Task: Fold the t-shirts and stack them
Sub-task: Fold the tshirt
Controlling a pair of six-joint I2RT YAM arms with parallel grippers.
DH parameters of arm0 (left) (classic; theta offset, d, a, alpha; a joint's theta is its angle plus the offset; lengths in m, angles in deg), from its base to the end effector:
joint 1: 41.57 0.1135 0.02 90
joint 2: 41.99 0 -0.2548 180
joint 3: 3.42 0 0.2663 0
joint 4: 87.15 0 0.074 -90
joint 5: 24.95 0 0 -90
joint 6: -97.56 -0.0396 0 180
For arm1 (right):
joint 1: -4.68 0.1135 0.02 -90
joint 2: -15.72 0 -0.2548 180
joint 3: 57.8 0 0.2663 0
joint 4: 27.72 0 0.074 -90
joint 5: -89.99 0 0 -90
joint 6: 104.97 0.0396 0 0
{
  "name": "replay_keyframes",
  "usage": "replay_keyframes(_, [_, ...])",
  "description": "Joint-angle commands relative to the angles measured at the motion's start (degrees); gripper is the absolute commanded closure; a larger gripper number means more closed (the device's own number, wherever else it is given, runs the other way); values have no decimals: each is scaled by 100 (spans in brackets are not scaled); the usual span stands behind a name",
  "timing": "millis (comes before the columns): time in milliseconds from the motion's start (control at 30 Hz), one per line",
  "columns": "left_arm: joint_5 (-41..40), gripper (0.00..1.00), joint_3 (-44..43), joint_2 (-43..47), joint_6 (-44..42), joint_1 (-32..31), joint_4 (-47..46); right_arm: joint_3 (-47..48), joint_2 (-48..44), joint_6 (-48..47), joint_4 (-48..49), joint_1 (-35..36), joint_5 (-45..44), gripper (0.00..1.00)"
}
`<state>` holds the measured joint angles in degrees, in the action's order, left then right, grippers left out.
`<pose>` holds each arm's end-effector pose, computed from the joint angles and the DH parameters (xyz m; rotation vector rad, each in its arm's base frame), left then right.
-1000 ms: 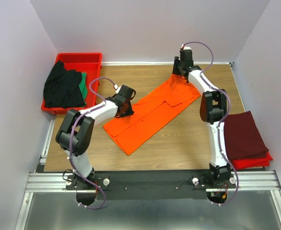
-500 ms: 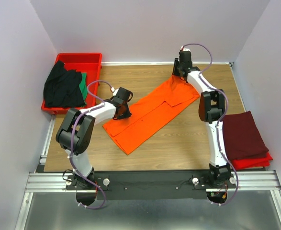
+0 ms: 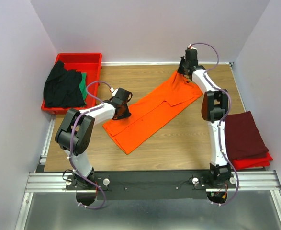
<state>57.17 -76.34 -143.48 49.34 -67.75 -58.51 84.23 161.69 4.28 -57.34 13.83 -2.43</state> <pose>0.3308 -0.1566 0.1407 -0.4017 2.5478 -0.2768 0.5842 0.0924 0.1750 0.2151 2.1551 0.2407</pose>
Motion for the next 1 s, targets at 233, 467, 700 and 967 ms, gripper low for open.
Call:
replay_keyframes(233, [146,68,321,-90,85,51,187,-227,-51,624,-1,-220,-48,96])
replay_keyframes(467, [164,68,312,-81,102,42,187,-429,-69,659,-1,-220,-13,91])
replay_keyframes(700, [155,68,259,-81,76,51,187,-569,-332,633,-1,-212,-163,64])
replay_keyframes(967, [138,68,189,-64,32,51,187,-1097,-938,747,-1,-212,-382,47])
